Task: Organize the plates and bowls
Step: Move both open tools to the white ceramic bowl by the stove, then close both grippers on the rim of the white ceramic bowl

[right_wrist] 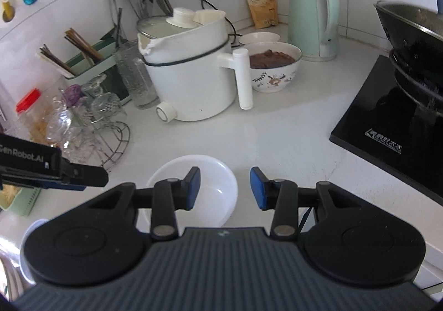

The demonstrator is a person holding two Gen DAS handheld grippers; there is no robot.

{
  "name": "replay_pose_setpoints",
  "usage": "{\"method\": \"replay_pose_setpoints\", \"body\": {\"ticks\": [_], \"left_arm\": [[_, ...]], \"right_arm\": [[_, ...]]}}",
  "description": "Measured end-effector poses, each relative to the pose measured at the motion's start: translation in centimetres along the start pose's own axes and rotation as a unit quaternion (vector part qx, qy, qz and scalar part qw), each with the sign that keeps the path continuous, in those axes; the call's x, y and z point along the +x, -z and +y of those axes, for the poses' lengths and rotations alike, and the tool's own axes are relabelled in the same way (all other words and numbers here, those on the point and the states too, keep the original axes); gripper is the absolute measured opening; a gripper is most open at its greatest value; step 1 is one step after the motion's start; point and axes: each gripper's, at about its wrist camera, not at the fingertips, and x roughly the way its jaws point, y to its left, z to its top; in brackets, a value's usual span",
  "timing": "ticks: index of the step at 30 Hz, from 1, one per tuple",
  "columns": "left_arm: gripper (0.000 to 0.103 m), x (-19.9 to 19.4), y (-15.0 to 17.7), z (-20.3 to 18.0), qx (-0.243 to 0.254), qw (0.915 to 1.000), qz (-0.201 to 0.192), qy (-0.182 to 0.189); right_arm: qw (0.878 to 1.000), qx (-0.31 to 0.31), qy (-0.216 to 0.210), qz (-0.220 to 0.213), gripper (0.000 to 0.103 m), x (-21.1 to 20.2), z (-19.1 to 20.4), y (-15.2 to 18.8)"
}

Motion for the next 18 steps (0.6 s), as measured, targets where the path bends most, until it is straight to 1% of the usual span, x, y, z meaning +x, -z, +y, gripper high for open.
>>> {"method": "replay_pose_setpoints", "body": {"ticks": [8, 10, 12, 15, 18], "left_arm": [[0.048, 2.8, -0.4, -0.3, -0.002, 0.9997, 0.021, 0.007], [0.048, 3.4, -0.5, -0.2, -0.005, 0.9995, 0.028, 0.011], [0.055, 4.1, -0.5, 0.0, -0.012, 0.9991, 0.037, 0.014], [0.056, 4.9, -0.5, 0.0, -0.012, 0.9989, 0.043, 0.011], [0.056, 5.8, -0.6, 0.0, -0.014, 0.9987, 0.048, 0.014]], "right_arm": [[0.999, 0.043, -0.011, 0.017, 0.043, 1.9, -2.2, -0.1], [0.997, 0.07, -0.015, 0.027, 0.05, 2.5, -3.2, -0.2], [0.994, 0.103, -0.02, 0.035, 0.056, 3.0, -4.2, -0.3], [0.992, 0.114, -0.03, 0.046, 0.056, 3.8, -4.5, -0.1], [0.99, 0.117, -0.052, 0.063, 0.056, 4.6, -4.1, 0.1]]}}
